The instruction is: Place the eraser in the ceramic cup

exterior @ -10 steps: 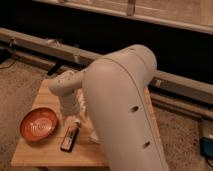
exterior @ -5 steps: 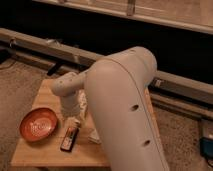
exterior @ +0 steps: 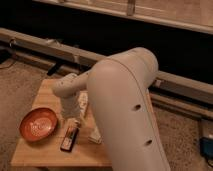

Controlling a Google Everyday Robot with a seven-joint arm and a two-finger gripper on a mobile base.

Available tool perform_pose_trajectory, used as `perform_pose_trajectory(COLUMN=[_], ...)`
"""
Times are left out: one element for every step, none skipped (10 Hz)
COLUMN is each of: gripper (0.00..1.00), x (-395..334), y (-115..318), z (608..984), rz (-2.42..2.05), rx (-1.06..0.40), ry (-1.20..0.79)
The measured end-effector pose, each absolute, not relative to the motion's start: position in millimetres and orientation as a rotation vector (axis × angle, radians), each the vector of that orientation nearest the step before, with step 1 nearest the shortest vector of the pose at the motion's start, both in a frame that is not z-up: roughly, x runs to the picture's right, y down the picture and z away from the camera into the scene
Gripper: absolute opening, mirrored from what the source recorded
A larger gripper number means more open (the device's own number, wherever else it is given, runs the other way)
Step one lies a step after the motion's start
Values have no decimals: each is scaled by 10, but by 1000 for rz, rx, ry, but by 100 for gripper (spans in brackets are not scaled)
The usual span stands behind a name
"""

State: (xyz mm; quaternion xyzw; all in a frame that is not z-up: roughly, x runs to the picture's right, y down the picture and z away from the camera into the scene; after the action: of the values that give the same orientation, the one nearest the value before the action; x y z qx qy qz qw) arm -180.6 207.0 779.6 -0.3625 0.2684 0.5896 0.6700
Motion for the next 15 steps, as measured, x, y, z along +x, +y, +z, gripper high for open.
perform_pose_trajectory(gripper=[70, 70, 70, 70, 70, 70, 70, 70, 70, 70, 70, 70, 70, 70, 70], x=[-1881, -1942, -1953, -1976, -2002, -2041, -2059, -2069, -2070, -2076, -2082, -2088, -2082, -2066, -2052], y=[2174, 2247, 2286, 2320, 2351, 2386, 2412, 2439, 2453, 2477, 2504, 2530, 2537, 2543, 2547], z=[7798, 7804, 7817, 7821, 7819, 7822, 7831, 7848, 7863, 7886, 7914, 7949, 7980, 8011, 8035], rz=[1328, 1325, 1323, 1317, 1308, 1296, 1289, 1281, 1277, 1271, 1268, 1267, 1271, 1277, 1281], rx=[-832, -844, -850, -854, -857, -861, -862, -861, -860, -858, -855, -852, -850, -848, -846], ry=[593, 583, 584, 584, 585, 585, 590, 600, 606, 615, 627, 641, 650, 661, 669])
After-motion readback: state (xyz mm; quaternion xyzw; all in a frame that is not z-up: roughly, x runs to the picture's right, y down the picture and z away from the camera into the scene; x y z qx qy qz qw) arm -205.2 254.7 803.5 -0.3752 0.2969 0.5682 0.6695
